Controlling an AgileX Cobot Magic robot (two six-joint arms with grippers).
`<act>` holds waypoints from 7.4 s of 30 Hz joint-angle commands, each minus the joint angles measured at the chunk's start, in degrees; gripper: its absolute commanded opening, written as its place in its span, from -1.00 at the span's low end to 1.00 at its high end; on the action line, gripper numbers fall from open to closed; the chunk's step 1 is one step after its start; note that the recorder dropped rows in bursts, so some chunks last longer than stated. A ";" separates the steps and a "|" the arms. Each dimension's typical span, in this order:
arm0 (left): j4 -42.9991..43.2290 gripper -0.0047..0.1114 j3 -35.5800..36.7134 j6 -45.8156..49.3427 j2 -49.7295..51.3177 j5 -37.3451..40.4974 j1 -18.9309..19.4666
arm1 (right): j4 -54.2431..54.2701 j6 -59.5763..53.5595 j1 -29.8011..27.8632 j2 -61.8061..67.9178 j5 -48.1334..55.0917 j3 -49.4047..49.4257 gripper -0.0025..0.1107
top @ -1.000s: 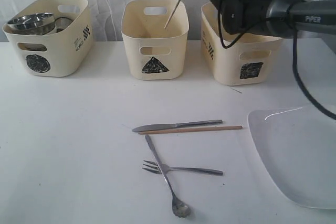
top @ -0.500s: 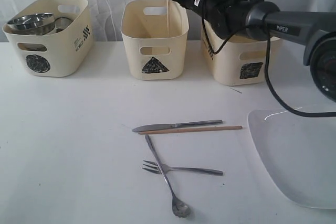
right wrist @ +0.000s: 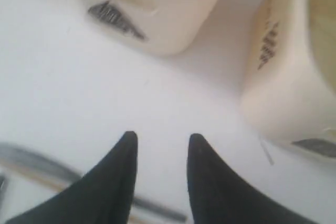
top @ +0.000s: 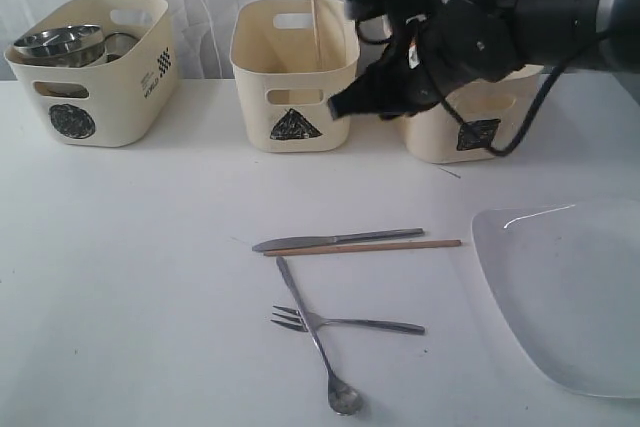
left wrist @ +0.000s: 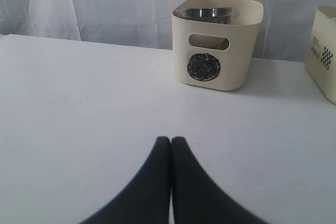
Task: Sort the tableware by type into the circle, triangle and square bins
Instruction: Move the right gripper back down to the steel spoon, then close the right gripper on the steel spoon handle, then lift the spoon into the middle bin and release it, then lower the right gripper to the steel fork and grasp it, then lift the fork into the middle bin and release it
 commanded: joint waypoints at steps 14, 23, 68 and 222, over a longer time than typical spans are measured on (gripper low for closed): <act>-0.41 -0.92 0.20 -0.17 -0.31 -0.20 0.10 | 22.62 -16.18 16.27 3.18 19.41 10.56 -0.20; -0.41 -0.92 0.20 -0.17 -0.31 -0.20 0.10 | 24.99 -16.32 18.79 3.18 15.74 12.39 -0.20; -0.41 -0.92 0.20 -0.17 -0.31 -0.20 0.10 | 28.25 -3.19 18.20 -13.81 -27.21 31.80 -0.96; -0.41 -0.92 0.20 -0.17 -0.31 -0.20 0.10 | 60.94 -39.21 6.38 -3.61 -17.40 15.99 -0.96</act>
